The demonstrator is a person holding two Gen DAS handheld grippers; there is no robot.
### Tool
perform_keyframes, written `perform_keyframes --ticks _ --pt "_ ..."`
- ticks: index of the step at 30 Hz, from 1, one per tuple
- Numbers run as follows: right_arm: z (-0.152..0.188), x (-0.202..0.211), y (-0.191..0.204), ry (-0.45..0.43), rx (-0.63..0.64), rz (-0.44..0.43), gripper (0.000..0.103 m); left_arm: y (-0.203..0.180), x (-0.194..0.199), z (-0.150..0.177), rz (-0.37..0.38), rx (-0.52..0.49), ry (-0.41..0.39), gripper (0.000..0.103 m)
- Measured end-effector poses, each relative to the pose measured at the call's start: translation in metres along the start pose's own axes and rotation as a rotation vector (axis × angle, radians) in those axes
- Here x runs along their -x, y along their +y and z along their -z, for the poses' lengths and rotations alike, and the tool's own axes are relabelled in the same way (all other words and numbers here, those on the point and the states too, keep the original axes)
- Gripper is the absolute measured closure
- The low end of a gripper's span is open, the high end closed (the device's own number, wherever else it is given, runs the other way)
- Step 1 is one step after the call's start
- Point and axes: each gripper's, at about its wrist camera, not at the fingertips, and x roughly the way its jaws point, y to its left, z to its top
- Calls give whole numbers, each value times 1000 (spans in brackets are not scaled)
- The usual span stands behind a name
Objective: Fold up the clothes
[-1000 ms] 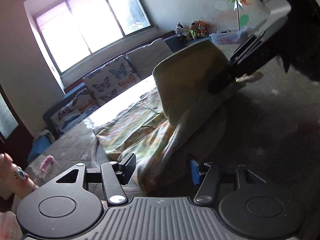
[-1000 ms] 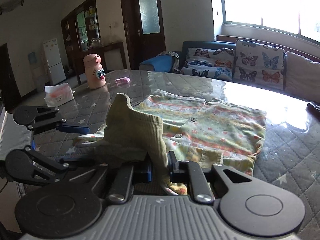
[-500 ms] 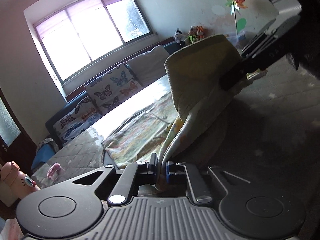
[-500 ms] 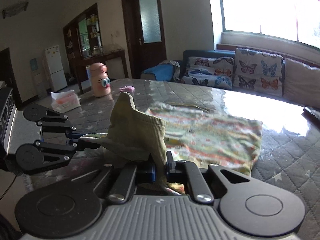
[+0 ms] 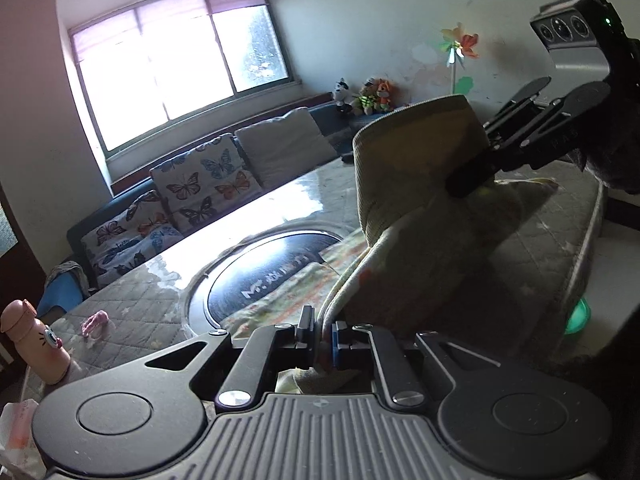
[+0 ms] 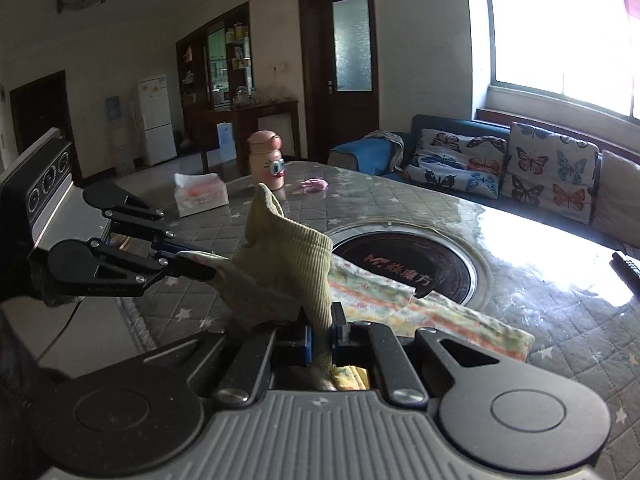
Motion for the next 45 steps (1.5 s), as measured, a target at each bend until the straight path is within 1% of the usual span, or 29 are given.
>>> perform_keyframes --ticks 4,9,13,17,18,19,20,21,22,23,24,25,30,35,38,39,41,43,45 --pt "-19 -22 -23 -2 -20 10 96 18 -26 -10 -19 29 -2 94" --pt "-42 -61 -61 45 -63 23 96 43 -65 -20 -27 44 18 94" --pt "-48 -99 -88 93 -104 39 96 59 -108 -18 -35 61 76 94" --pt "-40 -137 -107 121 -155 76 95 67 -148 -9 -47 79 149 94" --pt "-37 -146 -112 126 -166 87 93 68 -155 -6 -45 89 164 94" --pt "-33 -155 -116 132 -180 97 90 69 -161 -3 -44 99 180 93" --pt "-30 -161 -120 137 -201 104 84 70 -167 0 -43 108 195 92" --pt "-26 -166 -125 140 -220 113 81 71 -172 3 -45 113 208 91" --pt "-24 -168 -128 135 -231 129 80 73 -174 5 -47 123 220 90" --pt "-21 -169 -132 128 -242 145 77 74 -177 7 -49 132 231 89" --pt "-20 -166 -135 115 -251 158 72 76 -178 8 -53 138 233 89" --pt "-18 -163 -138 102 -259 172 71 77 -178 8 -56 144 235 87" --pt "-5 -140 -133 67 -241 209 71 81 -181 9 -76 166 247 85" --pt "19 -133 -126 117 -237 222 71 83 -183 8 -99 183 259 80" --pt "37 -133 -134 141 -297 260 73 84 -185 9 -122 180 272 79" --pt "42 -130 -140 131 -338 276 77 84 -185 10 -130 178 274 79" --pt "45 -121 -148 101 -393 281 78 87 -184 9 -145 177 274 77" --pt "45 -116 -152 84 -389 317 78 89 -183 8 -164 174 273 74" --pt "46 -115 -159 86 -399 337 78 93 -183 7 -181 185 276 73"
